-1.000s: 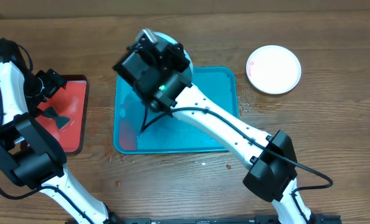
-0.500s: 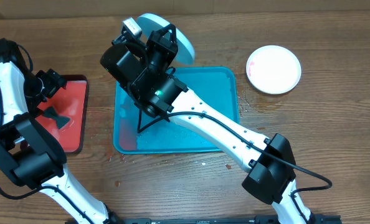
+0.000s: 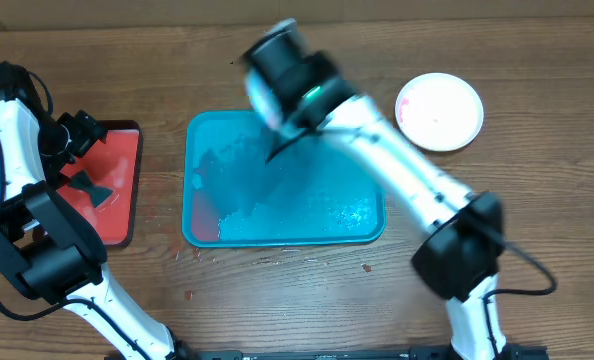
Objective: Clean dirty plates on tray and stack at the side
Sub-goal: 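Lift the light-blue plate with the right gripper and carry it right, then lower the light-blue plate onto the white plate stack and release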
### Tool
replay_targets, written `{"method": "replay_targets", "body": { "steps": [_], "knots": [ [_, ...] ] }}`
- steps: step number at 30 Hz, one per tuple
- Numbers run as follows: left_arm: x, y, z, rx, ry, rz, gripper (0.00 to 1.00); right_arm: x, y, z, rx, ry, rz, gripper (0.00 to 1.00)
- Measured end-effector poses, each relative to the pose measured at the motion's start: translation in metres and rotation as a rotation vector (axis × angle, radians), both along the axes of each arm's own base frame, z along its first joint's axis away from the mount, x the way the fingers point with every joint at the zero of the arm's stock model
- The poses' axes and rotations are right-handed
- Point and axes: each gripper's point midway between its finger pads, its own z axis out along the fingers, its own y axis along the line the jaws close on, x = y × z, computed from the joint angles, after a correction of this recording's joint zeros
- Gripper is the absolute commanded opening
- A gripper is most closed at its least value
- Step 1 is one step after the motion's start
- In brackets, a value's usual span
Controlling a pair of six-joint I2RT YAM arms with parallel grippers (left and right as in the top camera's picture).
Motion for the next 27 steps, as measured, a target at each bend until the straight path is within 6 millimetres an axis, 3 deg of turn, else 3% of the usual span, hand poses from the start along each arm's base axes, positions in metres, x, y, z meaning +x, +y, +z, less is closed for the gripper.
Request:
{"method": "replay_targets", "body": {
  "steps": [5,7,10,13,17,19,22,23,24,27],
  "knots": [
    [0.000,0.000,0.000,0.000,-0.001,0.000,1.00,0.035,-0.107,-0.030,0.389,0.209,-0.187,0.04],
    [0.000,0.000,0.000,0.000,-0.001,0.000,1.00,0.043,-0.161,-0.042,0.550,0.268,-0.271,0.04],
    [0.000,0.000,0.000,0.000,0.000,0.000,1.00,0.037,-0.224,-0.063,0.715,0.335,-0.384,0.04],
    [0.000,0.000,0.000,0.000,-0.001,0.000,1.00,0.020,-0.263,-0.089,0.863,0.409,-0.466,0.04],
    [0.000,0.000,0.000,0.000,-0.001,0.000,1.00,0.004,-0.278,-0.109,1.043,0.476,-0.494,0.05],
    [0.000,0.000,0.000,0.000,0.000,0.000,1.00,0.002,-0.274,-0.111,1.094,0.489,-0.478,0.20],
    [0.000,0.000,0.000,0.000,-0.001,0.000,1.00,0.006,-0.257,-0.109,1.143,0.494,-0.422,0.40],
    [0.000,0.000,0.000,0.000,-0.001,0.000,1.00,0.010,-0.249,-0.107,1.148,0.491,-0.395,0.52],
    [0.000,0.000,0.000,-0.001,0.000,0.000,1.00,0.016,-0.232,-0.104,1.144,0.483,-0.334,0.59],
    [0.000,0.000,0.000,-0.001,0.000,0.000,1.00,0.026,-0.201,-0.100,1.135,0.471,-0.273,0.56]
  ]
}}
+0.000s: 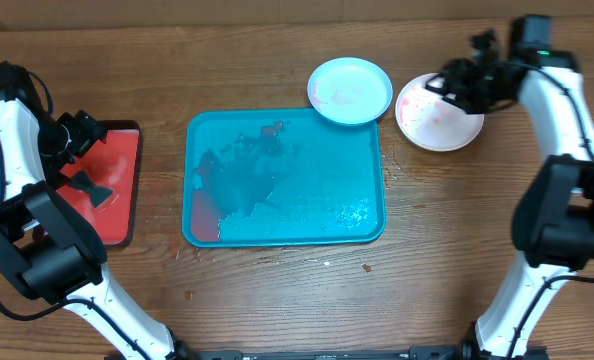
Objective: Clean dirty plates on tray and stack at the side
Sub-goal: 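Lower the light-blue plate onto the white plate stack and release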
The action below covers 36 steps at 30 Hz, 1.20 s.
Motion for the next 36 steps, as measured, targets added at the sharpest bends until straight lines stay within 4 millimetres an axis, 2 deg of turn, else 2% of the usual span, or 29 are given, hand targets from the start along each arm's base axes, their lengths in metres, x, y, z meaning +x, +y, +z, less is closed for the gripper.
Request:
{"method": "replay_targets", "body": {
  "steps": [1,3,5,9,12,16,21,29,36],
  "knots": [
    [0.000,0.000,0.000,0.001,0.000,0.000,1.00,0.004,0.014,0.000,-0.011,-0.011,0.006,0.47],
    [0.000,0.000,0.000,0.000,0.000,0.000,1.00,0.010,0.040,-0.003,-0.059,-0.003,-0.018,0.36],
    [0.000,0.000,0.000,0.001,0.000,0.000,1.00,0.009,0.061,-0.011,-0.130,0.032,-0.071,0.35],
    [0.000,0.000,0.000,0.000,0.000,0.000,1.00,-0.002,0.094,-0.024,-0.289,0.084,-0.210,0.40],
    [0.000,0.000,0.000,0.001,0.000,0.000,1.00,-0.012,0.099,-0.029,-0.374,0.112,-0.297,0.43],
    [0.000,0.000,0.000,0.000,0.000,0.000,1.00,-0.019,0.093,-0.033,-0.448,0.129,-0.418,0.45],
    [0.000,0.000,0.000,0.001,0.000,0.000,1.00,-0.016,0.079,-0.037,-0.478,0.116,-0.511,0.45],
    [0.000,0.000,0.000,0.000,0.000,0.000,1.00,-0.004,0.082,-0.039,-0.445,0.076,-0.540,0.46],
    [0.000,0.000,0.000,0.001,0.000,0.000,1.00,-0.001,0.088,-0.070,-0.440,0.116,-0.524,0.46]
  ]
}}
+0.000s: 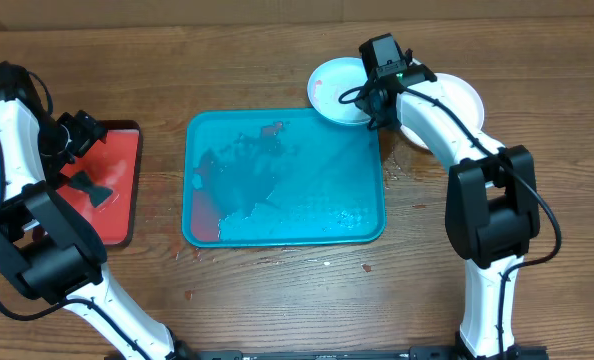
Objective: Clean dirty plates on tray and stack at the side
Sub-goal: 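Lower the light-blue plate onto the white plate stack and release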
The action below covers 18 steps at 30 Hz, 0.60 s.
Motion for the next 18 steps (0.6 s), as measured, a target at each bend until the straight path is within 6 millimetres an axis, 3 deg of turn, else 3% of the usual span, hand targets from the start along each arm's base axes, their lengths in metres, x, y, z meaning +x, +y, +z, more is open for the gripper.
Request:
{"method": "replay_targets", "body": {
  "steps": [5,11,13,18],
  "knots": [
    [0.000,0.000,0.000,0.000,0.000,0.000,1.00,-0.004,0.002,-0.020,0.004,0.042,0.003,0.45],
    [0.000,0.000,0.000,0.000,0.000,0.000,1.00,-0.002,0.001,-0.022,0.006,0.038,0.001,0.19],
    [0.000,0.000,0.000,0.000,0.000,0.000,1.00,-0.001,0.000,-0.021,0.008,0.035,-0.002,0.06],
    [0.000,0.000,0.000,-0.001,0.000,0.000,1.00,0.002,-0.001,-0.019,0.014,0.024,-0.009,0.04]
  ]
}}
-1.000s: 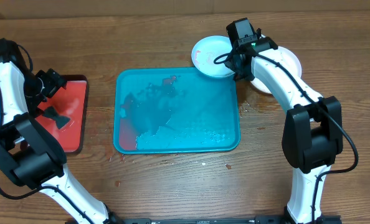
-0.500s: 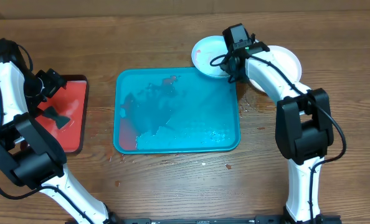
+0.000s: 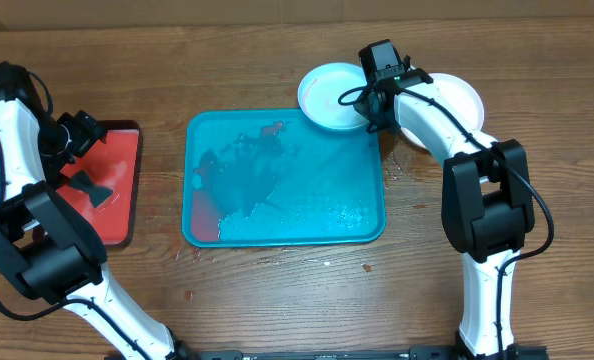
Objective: Clean dirty plates on tray and stack at the side
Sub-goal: 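Lower the light-blue plate onto the white plate stack and release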
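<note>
A pale blue-white plate (image 3: pixel 327 95) sits at the far right corner of the teal tray (image 3: pixel 277 215), overlapping the tray's rim. My right gripper (image 3: pixel 375 100) is at that plate's right edge and appears shut on its rim. Behind the right arm lies a white plate (image 3: pixel 457 105) with pinkish smears, on the table to the right of the tray. The tray is wet and smeared and holds no plates. Far to the left, my left gripper (image 3: pixel 77 135) hangs open over a red mat (image 3: pixel 117 200).
A small black bow-shaped mark (image 3: pixel 87 187) lies on the red mat below the left gripper. The table's back edge runs just behind the plates. Small crumbs dot the wood in front of the tray.
The pale plate has shifted a little to the left along the tray's far edge, with my right gripper still at its right rim. The left arm has not moved.
My right arm first reached, blurred, across the tray, with only the white plate in view at the right. Then the pale plate lay at the tray's far right corner and the gripper was over the white plate. Later the gripper was at the pale plate's rim, which has now shifted left.
</note>
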### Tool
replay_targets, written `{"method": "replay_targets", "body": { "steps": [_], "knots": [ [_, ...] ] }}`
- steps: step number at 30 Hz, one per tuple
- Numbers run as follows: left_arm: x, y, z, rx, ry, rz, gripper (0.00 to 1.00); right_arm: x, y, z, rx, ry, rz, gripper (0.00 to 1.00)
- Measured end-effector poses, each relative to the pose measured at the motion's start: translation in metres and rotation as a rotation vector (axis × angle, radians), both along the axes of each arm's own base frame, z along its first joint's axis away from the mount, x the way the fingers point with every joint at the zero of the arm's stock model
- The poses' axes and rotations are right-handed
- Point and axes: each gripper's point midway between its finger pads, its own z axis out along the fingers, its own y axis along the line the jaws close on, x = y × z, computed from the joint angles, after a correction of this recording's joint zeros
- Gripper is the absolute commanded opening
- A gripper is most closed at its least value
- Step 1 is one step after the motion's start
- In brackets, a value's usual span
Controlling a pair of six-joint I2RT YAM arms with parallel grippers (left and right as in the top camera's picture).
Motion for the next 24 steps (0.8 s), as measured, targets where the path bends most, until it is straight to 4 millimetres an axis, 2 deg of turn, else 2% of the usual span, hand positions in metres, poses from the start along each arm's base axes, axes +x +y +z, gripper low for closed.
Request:
{"method": "replay_targets", "body": {
  "steps": [5,9,12,16,20,22,24],
  "knots": [
    [0.000,0.000,0.000,0.001,0.000,0.000,1.00,0.002,0.000,0.006,-0.010,0.001,0.024,0.04],
    [0.000,0.000,0.000,0.000,0.000,0.000,1.00,0.007,0.001,0.021,-0.027,-0.010,0.067,0.04],
    [0.000,0.000,0.000,0.001,0.000,0.000,1.00,0.008,0.001,0.042,-0.041,-0.023,0.102,0.04],
    [0.000,0.000,0.000,0.001,0.000,0.000,1.00,0.007,-0.009,0.082,-0.052,-0.067,0.107,0.04],
    [0.000,0.000,0.000,0.000,0.000,0.000,1.00,0.000,-0.048,0.114,-0.074,-0.072,0.042,0.04],
    [0.000,0.000,0.000,0.000,0.000,0.000,1.00,-0.007,-0.081,0.117,-0.087,-0.036,-0.020,0.04],
    [0.000,0.000,0.000,0.000,0.000,0.000,1.00,-0.017,-0.114,0.112,-0.103,0.019,-0.084,0.04]
  ]
}}
